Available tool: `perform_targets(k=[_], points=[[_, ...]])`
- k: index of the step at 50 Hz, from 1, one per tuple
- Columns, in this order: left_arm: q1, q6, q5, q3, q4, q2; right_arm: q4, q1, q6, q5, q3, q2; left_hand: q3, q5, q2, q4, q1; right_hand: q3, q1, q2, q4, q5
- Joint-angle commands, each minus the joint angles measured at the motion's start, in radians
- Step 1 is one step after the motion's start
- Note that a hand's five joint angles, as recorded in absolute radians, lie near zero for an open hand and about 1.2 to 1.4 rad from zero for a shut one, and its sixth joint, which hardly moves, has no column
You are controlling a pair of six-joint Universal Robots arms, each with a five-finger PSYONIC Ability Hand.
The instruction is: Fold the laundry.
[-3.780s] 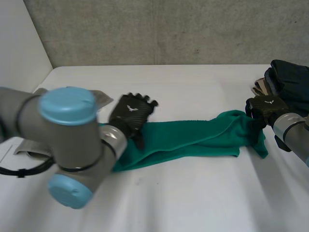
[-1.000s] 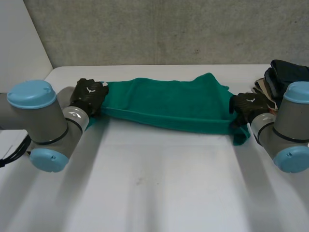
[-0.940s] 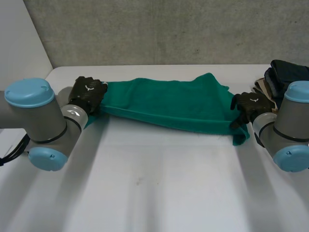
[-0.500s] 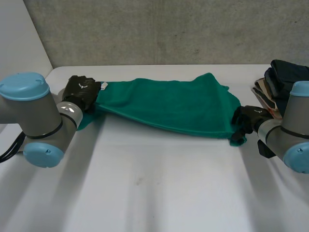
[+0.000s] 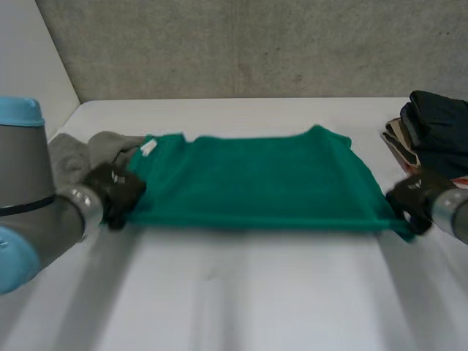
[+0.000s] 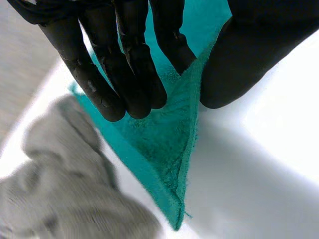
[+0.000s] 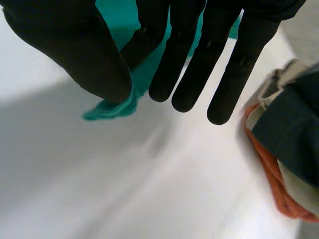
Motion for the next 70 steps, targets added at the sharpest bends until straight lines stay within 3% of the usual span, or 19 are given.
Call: perform_targets(k=[1, 7, 11, 14, 18, 22, 25, 29, 38, 48, 54, 60, 62, 64, 70], points=[[-0.008, 0.171, 0.013, -0.037, -0.149, -0.007, 0.118, -0.004, -0.324, 0.005, 0.101, -0.067, 0.208, 0.229, 0.200, 0.202, 0.238, 0.210, 0.255, 0.220, 0.201, 0.211], [-0.031, 0.182, -0.051, 0.102, -0.015, -0.169, 0.109, 0.019, -0.325, 0.063, 0.022, 0.055, 0.208, 0.229, 0.200, 0.202, 0.238, 0.210, 0.255, 0.220, 0.201, 0.211], [-0.040, 0.180, -0.115, 0.333, 0.033, -0.272, 0.039, 0.045, -0.276, 0.111, -0.174, 0.111, 0.208, 0.229, 0.200, 0.202, 0.238, 0.210, 0.255, 0.220, 0.201, 0.211], [-0.043, 0.169, -0.117, 0.476, 0.056, -0.282, -0.034, 0.071, -0.202, 0.117, -0.308, 0.122, 0.208, 0.229, 0.200, 0.202, 0.238, 0.210, 0.255, 0.220, 0.201, 0.211], [-0.037, 0.064, -0.103, 0.743, 0.195, -0.256, -0.278, 0.115, 0.047, 0.122, -0.553, 0.116, 0.208, 0.229, 0.200, 0.202, 0.238, 0.210, 0.255, 0.220, 0.201, 0.211], [-0.017, -0.126, -0.103, 0.822, 0.445, -0.187, -0.569, 0.118, 0.287, 0.120, -0.567, 0.046, 0.208, 0.229, 0.200, 0.202, 0.238, 0.210, 0.255, 0.220, 0.201, 0.211], [-0.006, -0.234, -0.105, 0.804, 0.612, -0.151, -0.770, 0.121, 0.369, 0.110, -0.508, -0.019, 0.208, 0.229, 0.200, 0.202, 0.238, 0.210, 0.255, 0.220, 0.201, 0.211], [0.018, -0.277, -0.097, 0.784, 0.722, -0.147, -0.902, 0.121, 0.361, 0.099, -0.439, -0.046, 0.208, 0.229, 0.200, 0.202, 0.238, 0.210, 0.255, 0.220, 0.201, 0.211], [0.046, -0.291, -0.070, 0.640, 0.705, -0.157, -0.776, 0.141, 0.309, 0.070, -0.386, 0.006, 0.208, 0.229, 0.200, 0.202, 0.238, 0.210, 0.255, 0.220, 0.201, 0.211], [0.061, -0.256, 0.026, 0.318, 0.735, -0.240, -0.671, 0.155, 0.275, 0.016, -0.265, 0.119, 0.208, 0.229, 0.200, 0.202, 0.238, 0.210, 0.255, 0.220, 0.201, 0.211], [0.077, -0.121, 0.090, 0.112, 0.734, -0.283, -0.540, 0.144, 0.173, 0.021, -0.170, 0.181, 0.208, 0.229, 0.200, 0.202, 0.238, 0.210, 0.255, 0.220, 0.201, 0.211], [0.086, 0.034, 0.147, -0.069, 0.696, -0.202, -0.298, 0.115, 0.026, 0.068, -0.067, 0.133, 0.208, 0.229, 0.200, 0.202, 0.238, 0.210, 0.255, 0.220, 0.201, 0.211], [0.089, 0.126, 0.156, -0.156, 0.593, -0.127, -0.122, 0.082, -0.065, 0.123, 0.009, 0.052, 0.208, 0.229, 0.200, 0.202, 0.238, 0.210, 0.255, 0.220, 0.201, 0.211], [0.089, 0.213, 0.150, -0.227, 0.396, -0.044, -0.005, 0.039, -0.200, 0.152, 0.110, -0.054, 0.208, 0.229, 0.200, 0.202, 0.238, 0.210, 0.255, 0.220, 0.201, 0.211], [0.087, 0.338, 0.141, -0.279, -0.003, 0.048, -0.012, -0.012, -0.398, 0.104, 0.230, -0.184, 0.208, 0.229, 0.200, 0.202, 0.238, 0.210, 0.255, 0.220, 0.201, 0.211]])
